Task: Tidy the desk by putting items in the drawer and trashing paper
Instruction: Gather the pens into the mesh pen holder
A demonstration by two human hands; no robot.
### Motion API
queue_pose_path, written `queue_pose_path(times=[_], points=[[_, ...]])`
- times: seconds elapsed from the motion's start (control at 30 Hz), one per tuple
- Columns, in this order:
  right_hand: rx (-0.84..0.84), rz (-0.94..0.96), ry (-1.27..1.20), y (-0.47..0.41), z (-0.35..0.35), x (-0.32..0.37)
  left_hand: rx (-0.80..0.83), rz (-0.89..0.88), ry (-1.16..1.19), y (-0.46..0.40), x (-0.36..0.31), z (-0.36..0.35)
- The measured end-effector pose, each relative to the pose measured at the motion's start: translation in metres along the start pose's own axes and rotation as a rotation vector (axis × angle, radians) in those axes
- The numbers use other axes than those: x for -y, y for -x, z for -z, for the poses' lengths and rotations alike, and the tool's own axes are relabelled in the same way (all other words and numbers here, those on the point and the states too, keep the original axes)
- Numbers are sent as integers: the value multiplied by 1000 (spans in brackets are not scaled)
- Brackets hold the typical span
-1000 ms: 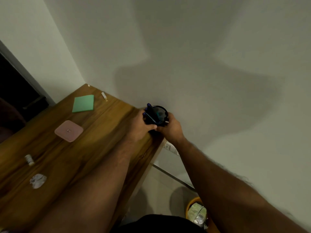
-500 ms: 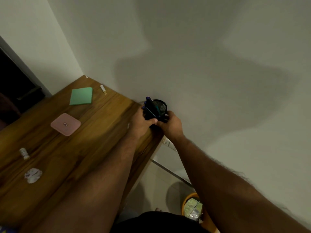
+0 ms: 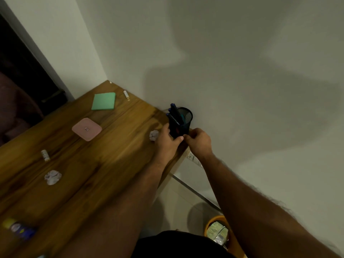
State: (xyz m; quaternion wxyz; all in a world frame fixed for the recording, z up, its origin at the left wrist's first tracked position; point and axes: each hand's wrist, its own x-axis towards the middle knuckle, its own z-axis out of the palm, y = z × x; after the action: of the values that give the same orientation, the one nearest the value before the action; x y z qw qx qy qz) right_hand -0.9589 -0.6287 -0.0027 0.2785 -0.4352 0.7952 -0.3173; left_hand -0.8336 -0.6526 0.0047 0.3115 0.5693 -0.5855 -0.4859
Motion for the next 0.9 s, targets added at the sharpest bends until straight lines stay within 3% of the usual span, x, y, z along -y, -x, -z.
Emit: queue_pose_path(times=[0.27,0.7,0.9], points=[[69,101,-16,23,-20,9,-35,38,1,27,9,23],[286,321,-86,70,-74,58,-249,114,0,71,40,105],[379,322,-121,92,-112,90,-361,171,-50,91,59,156]])
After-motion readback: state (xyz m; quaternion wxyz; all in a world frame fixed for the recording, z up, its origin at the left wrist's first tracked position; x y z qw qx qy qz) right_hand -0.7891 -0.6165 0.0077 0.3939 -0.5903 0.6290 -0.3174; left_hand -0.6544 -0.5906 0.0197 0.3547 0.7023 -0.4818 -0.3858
